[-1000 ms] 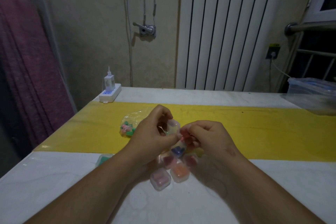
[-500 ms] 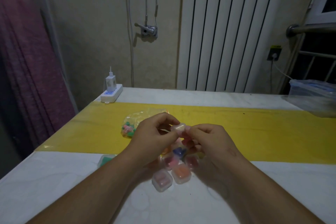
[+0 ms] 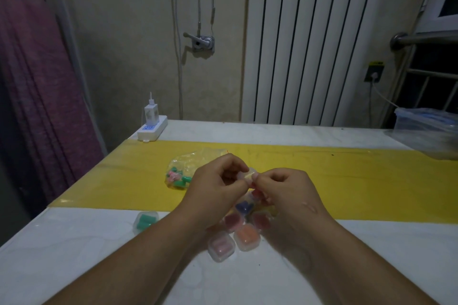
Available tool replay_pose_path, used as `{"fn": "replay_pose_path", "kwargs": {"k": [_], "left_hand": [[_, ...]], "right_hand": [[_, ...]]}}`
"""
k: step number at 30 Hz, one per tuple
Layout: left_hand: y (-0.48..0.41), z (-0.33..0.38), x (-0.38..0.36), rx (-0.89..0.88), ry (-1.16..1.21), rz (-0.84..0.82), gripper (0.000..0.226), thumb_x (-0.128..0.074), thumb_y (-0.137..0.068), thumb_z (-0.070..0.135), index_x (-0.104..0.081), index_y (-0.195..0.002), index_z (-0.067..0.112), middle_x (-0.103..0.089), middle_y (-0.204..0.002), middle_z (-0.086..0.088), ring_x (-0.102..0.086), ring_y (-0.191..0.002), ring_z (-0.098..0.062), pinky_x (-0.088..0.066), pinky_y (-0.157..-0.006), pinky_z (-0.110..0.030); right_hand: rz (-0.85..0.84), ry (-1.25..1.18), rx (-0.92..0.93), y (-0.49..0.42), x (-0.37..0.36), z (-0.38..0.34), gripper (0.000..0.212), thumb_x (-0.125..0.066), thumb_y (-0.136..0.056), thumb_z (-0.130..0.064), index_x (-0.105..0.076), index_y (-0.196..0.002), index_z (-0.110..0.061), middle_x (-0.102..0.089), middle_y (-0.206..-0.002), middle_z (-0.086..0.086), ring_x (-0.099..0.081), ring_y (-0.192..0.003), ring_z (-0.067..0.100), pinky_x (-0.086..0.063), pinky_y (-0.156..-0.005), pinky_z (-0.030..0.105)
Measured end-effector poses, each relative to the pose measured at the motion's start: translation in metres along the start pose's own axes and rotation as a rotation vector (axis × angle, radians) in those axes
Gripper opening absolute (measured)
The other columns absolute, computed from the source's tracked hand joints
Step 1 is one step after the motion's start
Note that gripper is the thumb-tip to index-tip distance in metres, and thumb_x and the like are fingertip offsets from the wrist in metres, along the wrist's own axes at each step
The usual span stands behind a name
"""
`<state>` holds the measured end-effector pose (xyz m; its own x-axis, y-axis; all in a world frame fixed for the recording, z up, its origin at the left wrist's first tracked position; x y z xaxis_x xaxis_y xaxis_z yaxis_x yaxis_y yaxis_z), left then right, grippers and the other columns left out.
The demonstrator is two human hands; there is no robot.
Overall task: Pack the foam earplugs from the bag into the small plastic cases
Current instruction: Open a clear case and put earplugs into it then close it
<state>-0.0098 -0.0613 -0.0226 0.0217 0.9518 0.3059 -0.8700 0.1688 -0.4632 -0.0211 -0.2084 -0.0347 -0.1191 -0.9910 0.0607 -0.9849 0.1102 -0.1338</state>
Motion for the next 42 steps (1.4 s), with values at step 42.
{"fn": "replay_pose_path", "kwargs": {"k": [42], "left_hand": [[0.0,0.0,0.011,0.157,-0.102,-0.015,0.037,-0.084,-0.068,0.008,-0.071,-0.097,0.026,-0.071,-0.091,0.009,-0.064,-0.08,0.0,-0.053,-0.072,-0.014]], "right_hand": [[0.047,0.155,0.26,0.004,0.008,-0.019,0.028,-0.071,-0.084,-0.002,-0.073,-0.072,-0.027,-0.073,-0.074,-0.002,-0.066,-0.069,0.011,-0.055,-0.062,0.025]]}}
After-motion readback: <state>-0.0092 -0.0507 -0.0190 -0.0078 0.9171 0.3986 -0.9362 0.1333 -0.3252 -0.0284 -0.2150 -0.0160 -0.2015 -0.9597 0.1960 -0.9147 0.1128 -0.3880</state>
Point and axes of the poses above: each hand's wrist, its own y-axis away from the middle knuckle, its own x-axis out of the back of the hand, z = x × y, the point moved 3 cm from there along -y, towards the middle knuckle
